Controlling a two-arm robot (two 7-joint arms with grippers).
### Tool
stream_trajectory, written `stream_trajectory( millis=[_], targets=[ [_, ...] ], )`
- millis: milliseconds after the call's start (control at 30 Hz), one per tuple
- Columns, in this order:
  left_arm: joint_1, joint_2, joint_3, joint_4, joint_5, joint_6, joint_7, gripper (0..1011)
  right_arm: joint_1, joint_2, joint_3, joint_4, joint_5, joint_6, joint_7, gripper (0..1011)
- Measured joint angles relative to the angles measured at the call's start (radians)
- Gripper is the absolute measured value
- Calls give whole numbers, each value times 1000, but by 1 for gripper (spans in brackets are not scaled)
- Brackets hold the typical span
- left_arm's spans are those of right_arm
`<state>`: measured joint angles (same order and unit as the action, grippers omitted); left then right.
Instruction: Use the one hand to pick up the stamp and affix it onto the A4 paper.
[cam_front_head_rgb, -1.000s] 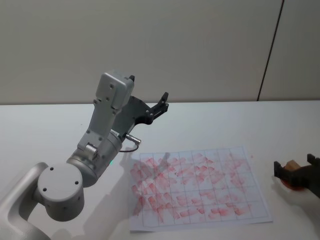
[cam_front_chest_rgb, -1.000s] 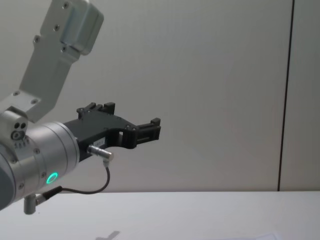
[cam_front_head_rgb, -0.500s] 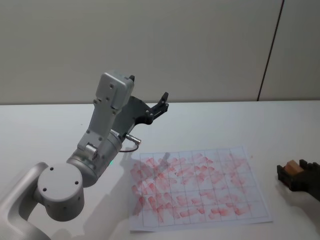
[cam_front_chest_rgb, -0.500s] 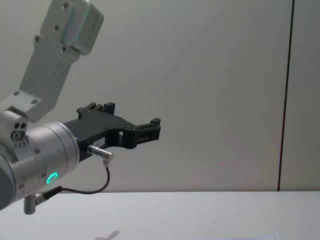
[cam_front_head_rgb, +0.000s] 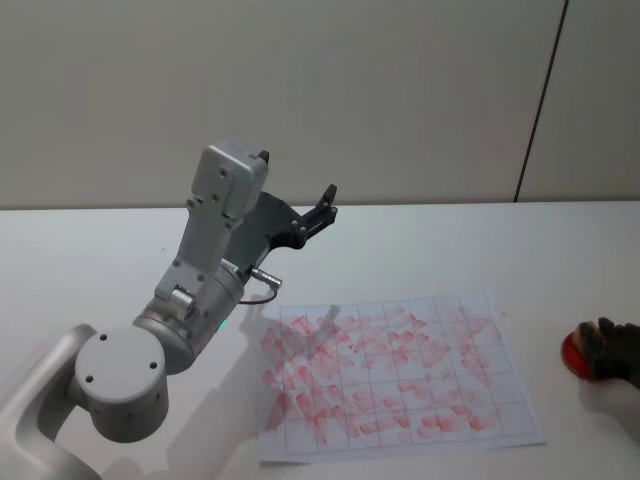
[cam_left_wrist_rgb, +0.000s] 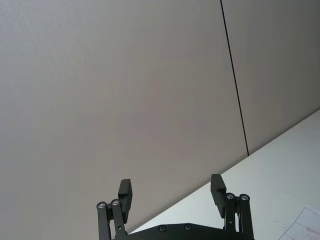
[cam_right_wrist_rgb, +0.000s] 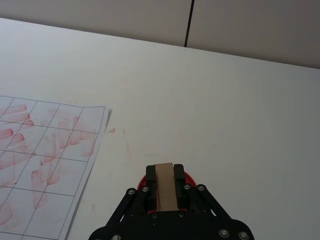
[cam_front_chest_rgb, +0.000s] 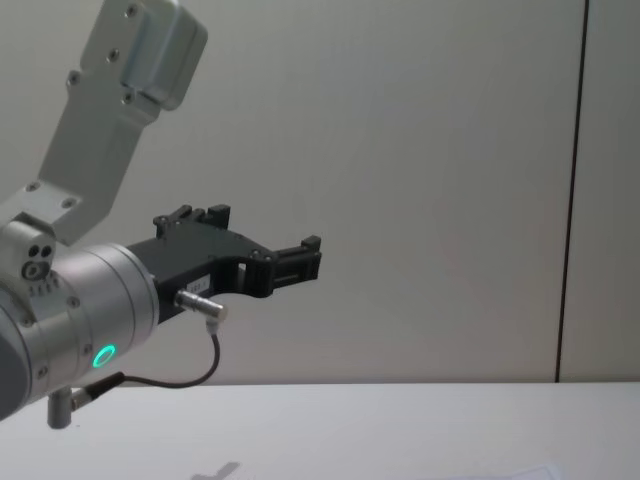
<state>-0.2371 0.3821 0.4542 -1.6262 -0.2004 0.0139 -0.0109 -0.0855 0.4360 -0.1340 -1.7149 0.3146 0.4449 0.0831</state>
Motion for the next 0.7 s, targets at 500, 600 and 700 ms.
stream_trajectory(
  millis=[500,600,700],
  targets=[
    [0,0,0,0,0,0,0,1001,-12,6,13,1,8,41,-15,189],
    [0,0,0,0,0,0,0,1001,-15,5,17,7,14,44,-16,190],
    [0,0,0,0,0,0,0,1001,-16,5,19,11,17,45,-17,189]
  ],
)
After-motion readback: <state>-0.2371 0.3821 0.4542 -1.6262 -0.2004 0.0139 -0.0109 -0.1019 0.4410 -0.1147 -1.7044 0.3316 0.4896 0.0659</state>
